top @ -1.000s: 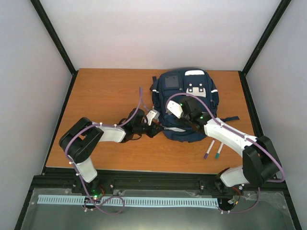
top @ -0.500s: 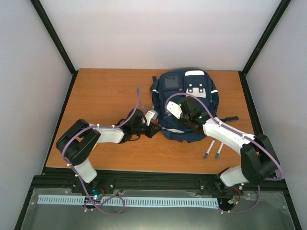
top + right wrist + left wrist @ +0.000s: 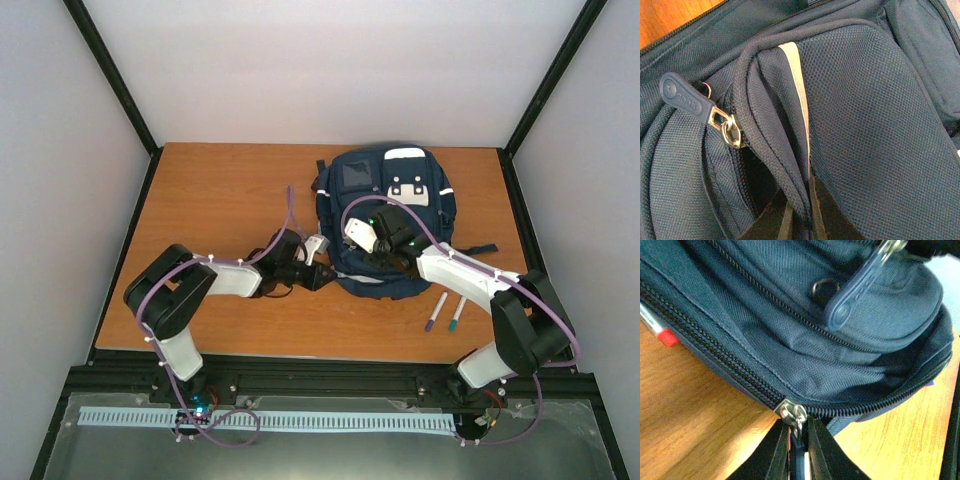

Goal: Pack the student bag
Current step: Zip the student bag at the center of the board.

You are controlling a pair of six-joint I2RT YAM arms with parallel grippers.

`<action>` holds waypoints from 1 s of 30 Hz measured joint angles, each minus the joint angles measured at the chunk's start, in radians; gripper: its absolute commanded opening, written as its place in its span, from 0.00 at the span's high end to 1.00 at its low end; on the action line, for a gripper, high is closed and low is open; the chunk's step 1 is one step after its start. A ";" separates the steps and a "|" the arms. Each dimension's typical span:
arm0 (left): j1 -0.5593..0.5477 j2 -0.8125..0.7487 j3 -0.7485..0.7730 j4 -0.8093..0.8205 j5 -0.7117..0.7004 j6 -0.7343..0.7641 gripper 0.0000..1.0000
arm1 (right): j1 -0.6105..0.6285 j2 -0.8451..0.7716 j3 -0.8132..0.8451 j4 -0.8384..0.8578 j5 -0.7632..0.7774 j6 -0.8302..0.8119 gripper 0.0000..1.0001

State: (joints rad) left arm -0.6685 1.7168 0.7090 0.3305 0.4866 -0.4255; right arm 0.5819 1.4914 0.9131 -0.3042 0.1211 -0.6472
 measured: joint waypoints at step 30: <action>-0.001 0.034 -0.049 0.013 0.059 -0.011 0.94 | 0.000 0.006 0.000 -0.006 0.002 0.000 0.94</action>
State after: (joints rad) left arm -0.6697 1.7512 0.6601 0.3439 0.5457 -0.4370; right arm 0.5819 1.4971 0.9131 -0.3107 0.1230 -0.6472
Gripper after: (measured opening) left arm 0.107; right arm 0.060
